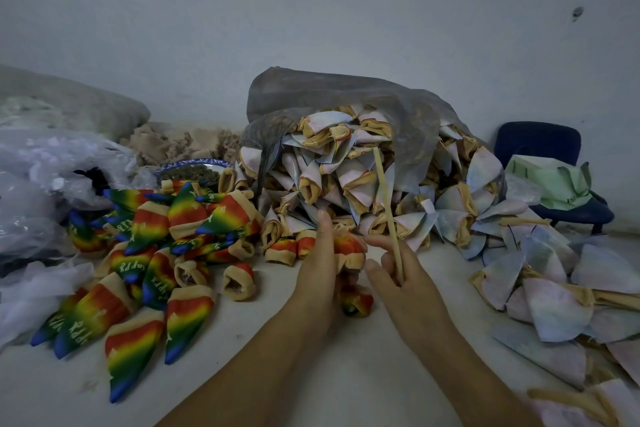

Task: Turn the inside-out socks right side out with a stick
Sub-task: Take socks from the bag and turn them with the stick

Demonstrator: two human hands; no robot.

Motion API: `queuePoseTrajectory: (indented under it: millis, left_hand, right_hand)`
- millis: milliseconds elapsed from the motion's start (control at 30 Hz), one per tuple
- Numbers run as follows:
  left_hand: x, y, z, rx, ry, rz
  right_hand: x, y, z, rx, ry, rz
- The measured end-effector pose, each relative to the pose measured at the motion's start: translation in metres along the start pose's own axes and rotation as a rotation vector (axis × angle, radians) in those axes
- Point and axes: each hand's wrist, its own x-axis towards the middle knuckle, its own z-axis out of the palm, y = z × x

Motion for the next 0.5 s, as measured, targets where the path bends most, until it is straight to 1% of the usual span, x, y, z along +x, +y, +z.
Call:
queuePoseTrajectory:
  millis: [33, 133, 200, 267, 367, 433, 500]
  left_hand:
    - [-0.001, 0.0, 0.001, 0.043, -0.004, 0.031]
    - [-0.002, -0.001, -0.001, 0.203, -0.02, 0.049]
    - [0.001, -0.003, -0.007, 0.348, -0.034, 0.132]
    - [0.0, -0.003, -0.011, 0.445, -0.04, 0.232]
    - [-0.002, -0.002, -0.012, 0.523, -0.023, 0.282]
    - [-0.001, -0.005, -0.014, 0.564, -0.021, 0.302]
    - [0.001, -0.008, -0.015, 0.566, -0.019, 0.305]
  right_hand:
    - [0.0, -0.001, -0.001, 0.005, 0.017, -0.025]
    - [0.001, -0.003, -0.005, 0.025, 0.024, -0.057]
    - [0.001, -0.003, -0.007, 0.012, -0.003, -0.066]
    - [0.0, -0.002, -0.007, -0.024, -0.022, -0.09]
    - [0.001, -0.003, -0.007, -0.161, -0.057, -0.146]
    - [0.002, -0.003, -0.006, -0.284, -0.046, -0.212]
    - [0.004, -0.003, -0.005, -0.355, -0.041, -0.24]
